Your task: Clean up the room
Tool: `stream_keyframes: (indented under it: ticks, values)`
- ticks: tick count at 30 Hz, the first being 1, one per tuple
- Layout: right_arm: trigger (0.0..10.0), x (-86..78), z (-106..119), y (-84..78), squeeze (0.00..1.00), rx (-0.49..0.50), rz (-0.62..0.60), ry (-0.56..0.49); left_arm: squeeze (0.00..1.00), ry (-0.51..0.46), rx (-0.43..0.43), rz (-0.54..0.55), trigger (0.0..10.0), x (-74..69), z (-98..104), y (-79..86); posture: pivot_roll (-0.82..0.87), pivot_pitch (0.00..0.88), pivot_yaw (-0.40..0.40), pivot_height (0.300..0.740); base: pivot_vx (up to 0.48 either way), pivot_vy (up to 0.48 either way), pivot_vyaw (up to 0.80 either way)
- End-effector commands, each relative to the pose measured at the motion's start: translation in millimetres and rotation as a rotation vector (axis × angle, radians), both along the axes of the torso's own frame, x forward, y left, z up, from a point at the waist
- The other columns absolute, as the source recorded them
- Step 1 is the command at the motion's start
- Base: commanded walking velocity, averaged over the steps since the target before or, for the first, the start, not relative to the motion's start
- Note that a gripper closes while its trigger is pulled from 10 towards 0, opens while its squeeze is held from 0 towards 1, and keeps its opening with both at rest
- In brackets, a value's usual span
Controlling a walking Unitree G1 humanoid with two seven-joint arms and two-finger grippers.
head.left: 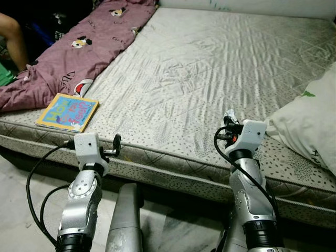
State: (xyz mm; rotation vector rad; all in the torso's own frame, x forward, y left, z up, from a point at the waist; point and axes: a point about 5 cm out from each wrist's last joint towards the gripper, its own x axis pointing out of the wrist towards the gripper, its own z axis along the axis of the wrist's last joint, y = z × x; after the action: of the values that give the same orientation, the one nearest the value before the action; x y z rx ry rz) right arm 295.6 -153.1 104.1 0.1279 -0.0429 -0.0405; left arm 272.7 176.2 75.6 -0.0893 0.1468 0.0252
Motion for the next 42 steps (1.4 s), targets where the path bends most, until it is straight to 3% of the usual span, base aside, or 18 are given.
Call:
stream_keyframes:
  ticks: [1, 23, 34, 42]
  values:
    - [10.0, -1.1, 3.9, 1.8, 0.0, 0.0, -0.002, -0.007, 0.0, -0.024, 0.013, -0.002, 10.0, 2.3, 7.2, -1.6, 0.04, 0.0, 0.051, 0.586, 0.0, 0.0, 0.0]
    - [10.0, -3.5, 3.3, -0.2, 0.0, -0.012, -0.044, 0.023, 0.0, -0.021, 0.017, -0.025, 10.0, 4.7, 7.8, -5.2, 0.03, 0.0, 0.062, 0.672, 0.0, 0.0, 0.0]
    - [10.0, -4.6, 4.0, -2.9, 0.0, -0.042, -0.063, 0.017, 0.0, -0.046, 0.031, -0.019, 10.0, 8.0, 12.9, -8.3, 0.03, 0.0, 0.063, 0.682, 0.0, 0.0, 0.0]
    - [10.0, -3.8, 2.3, -6.8, 0.0, -0.047, -0.09, 0.032, 0.0, -0.065, 0.055, -0.019, 10.0, 10.7, 16.5, -9.4, 0.04, 0.0, 0.052, 0.729, 0.0, 0.0, 0.0]
